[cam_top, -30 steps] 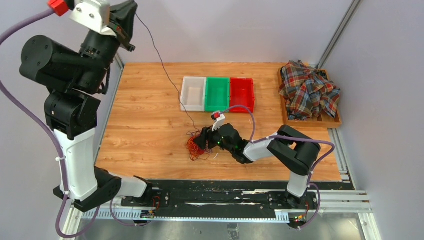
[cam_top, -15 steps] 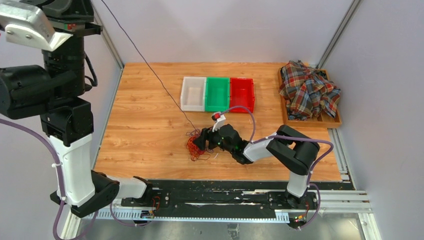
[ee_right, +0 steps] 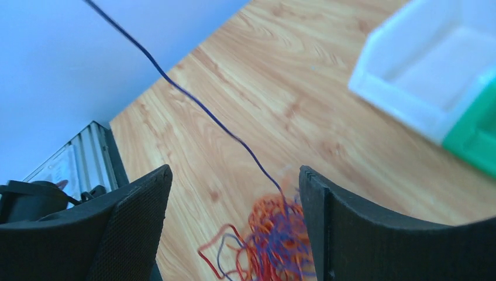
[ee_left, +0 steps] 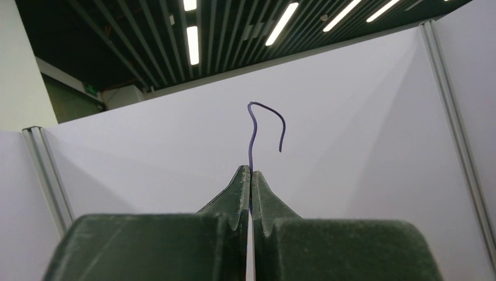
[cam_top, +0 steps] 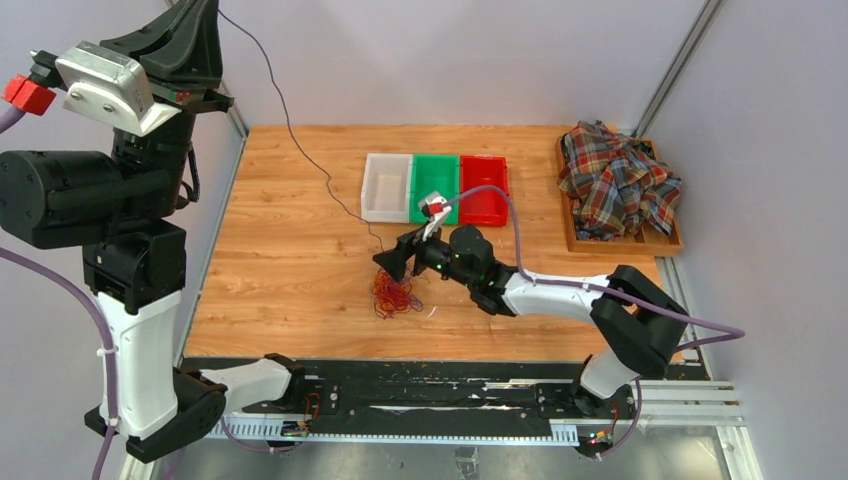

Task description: Untangle the cables

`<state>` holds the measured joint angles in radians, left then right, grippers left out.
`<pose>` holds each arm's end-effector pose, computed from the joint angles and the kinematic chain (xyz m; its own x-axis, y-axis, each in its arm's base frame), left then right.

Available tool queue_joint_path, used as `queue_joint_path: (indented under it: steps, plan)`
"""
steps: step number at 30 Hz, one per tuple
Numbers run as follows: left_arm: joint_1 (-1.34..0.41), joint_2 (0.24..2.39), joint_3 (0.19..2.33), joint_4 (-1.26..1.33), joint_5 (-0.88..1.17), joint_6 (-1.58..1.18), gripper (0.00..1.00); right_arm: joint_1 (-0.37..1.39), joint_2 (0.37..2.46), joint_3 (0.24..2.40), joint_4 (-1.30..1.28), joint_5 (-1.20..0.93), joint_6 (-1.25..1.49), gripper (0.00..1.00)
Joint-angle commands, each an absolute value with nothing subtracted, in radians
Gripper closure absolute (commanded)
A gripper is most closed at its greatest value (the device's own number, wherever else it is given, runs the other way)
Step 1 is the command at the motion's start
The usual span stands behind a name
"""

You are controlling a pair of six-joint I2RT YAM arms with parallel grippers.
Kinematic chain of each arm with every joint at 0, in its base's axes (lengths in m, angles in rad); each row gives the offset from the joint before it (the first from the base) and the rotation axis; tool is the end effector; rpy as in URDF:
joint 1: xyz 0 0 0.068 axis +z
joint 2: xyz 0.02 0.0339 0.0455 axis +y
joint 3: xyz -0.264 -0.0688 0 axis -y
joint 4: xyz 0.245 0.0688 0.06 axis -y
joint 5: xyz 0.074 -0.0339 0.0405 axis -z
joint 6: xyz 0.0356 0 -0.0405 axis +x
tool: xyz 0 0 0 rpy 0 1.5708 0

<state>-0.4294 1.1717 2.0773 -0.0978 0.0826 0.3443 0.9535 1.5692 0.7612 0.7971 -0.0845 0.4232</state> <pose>0.0870 -0.0431 0.6657 0.7761 0.0146 -0.6304 0.2175 0.9322 0.2894 0.1953 0.2804 0.2407 -0.3595 0.2005 -0.9113 -0.7828 0.4668 0.4115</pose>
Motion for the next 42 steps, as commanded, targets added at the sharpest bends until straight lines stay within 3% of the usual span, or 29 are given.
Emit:
queue_joint_path:
  steps: [1,9,14,18,21,28,37,42]
  plan:
    - [-0.439,1.186,2.128,-0.119,0.105,0.334,1.0,0.946,1.583,0.879,0.72,-0.207,0.324,0.21]
    - [-0.439,1.207,2.209,-0.118,0.11,0.389,1.0,0.946,1.712,1.008,0.678,-0.25,0.297,0.25]
    - [-0.438,1.218,2.267,-0.054,0.111,0.482,1.0,0.946,1.798,1.033,0.656,-0.23,0.318,0.38]
    - [-0.438,1.227,2.313,0.001,0.127,0.6,1.0,0.948,1.83,0.947,0.746,-0.211,0.402,0.53]
    - [-0.437,1.244,2.361,0.045,0.131,0.679,1.0,0.949,1.845,0.877,0.801,-0.175,0.455,0.57]
    - [-0.437,1.308,2.508,0.091,0.172,0.764,1.0,0.971,1.872,0.81,0.782,-0.063,0.472,0.56]
    - [-0.438,1.419,2.642,0.345,0.167,0.934,1.0,0.982,1.866,0.747,0.742,0.093,0.49,0.37]
    - [-0.437,1.377,2.528,0.378,0.094,0.875,1.0,0.985,1.827,0.749,0.713,0.139,0.465,0.33]
